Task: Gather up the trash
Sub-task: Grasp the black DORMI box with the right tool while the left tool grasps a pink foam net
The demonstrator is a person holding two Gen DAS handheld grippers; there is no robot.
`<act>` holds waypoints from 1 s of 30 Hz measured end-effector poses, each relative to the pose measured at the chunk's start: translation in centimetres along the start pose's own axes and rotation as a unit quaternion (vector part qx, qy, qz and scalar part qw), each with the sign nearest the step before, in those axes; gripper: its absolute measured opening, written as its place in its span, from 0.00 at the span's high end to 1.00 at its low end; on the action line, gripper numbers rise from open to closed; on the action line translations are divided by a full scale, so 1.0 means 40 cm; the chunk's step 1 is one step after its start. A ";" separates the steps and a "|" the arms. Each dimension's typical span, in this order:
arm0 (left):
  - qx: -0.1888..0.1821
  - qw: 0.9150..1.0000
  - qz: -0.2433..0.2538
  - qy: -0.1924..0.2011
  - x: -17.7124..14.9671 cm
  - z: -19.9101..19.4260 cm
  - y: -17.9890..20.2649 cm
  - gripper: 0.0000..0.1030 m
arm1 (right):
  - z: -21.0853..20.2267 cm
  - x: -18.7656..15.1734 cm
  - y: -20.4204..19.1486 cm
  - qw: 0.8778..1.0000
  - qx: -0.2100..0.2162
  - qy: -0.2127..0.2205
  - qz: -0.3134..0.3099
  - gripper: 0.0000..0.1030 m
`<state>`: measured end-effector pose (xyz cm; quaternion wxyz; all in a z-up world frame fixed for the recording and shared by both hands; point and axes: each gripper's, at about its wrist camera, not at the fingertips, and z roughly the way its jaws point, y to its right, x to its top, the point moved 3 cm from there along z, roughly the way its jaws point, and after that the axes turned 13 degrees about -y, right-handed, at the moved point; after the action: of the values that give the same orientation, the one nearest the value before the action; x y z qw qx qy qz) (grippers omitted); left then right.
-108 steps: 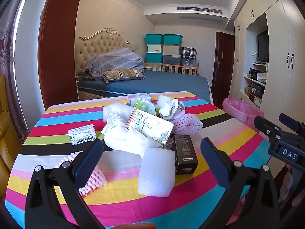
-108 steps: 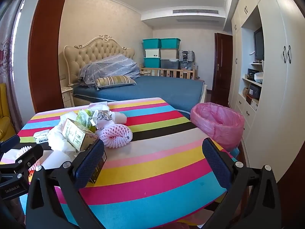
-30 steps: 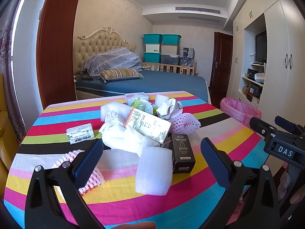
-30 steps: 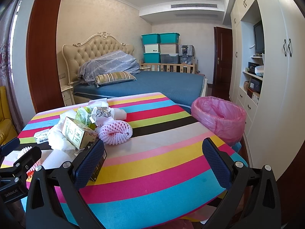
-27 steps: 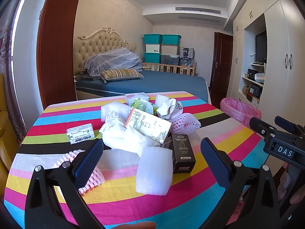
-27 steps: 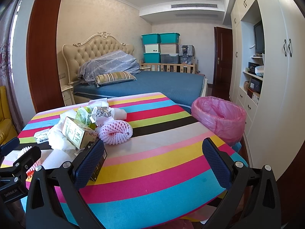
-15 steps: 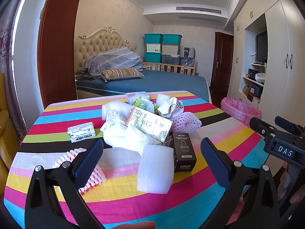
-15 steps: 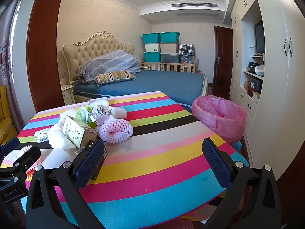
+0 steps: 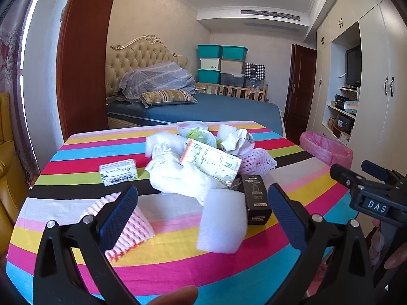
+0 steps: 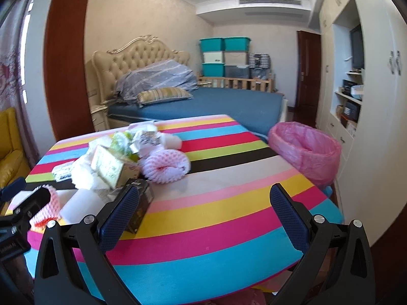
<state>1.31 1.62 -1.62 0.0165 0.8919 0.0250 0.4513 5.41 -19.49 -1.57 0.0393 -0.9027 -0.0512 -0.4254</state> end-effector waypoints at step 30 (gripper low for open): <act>0.071 0.982 -0.098 -0.148 -0.073 0.138 -0.264 0.06 | 0.268 0.010 -0.191 0.970 0.134 -0.191 -0.059 0.44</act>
<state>3.70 11.96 -7.78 0.0005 0.9409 0.1414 0.3078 12.87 -10.66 -7.86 0.1240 -0.9492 -0.1678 -0.2356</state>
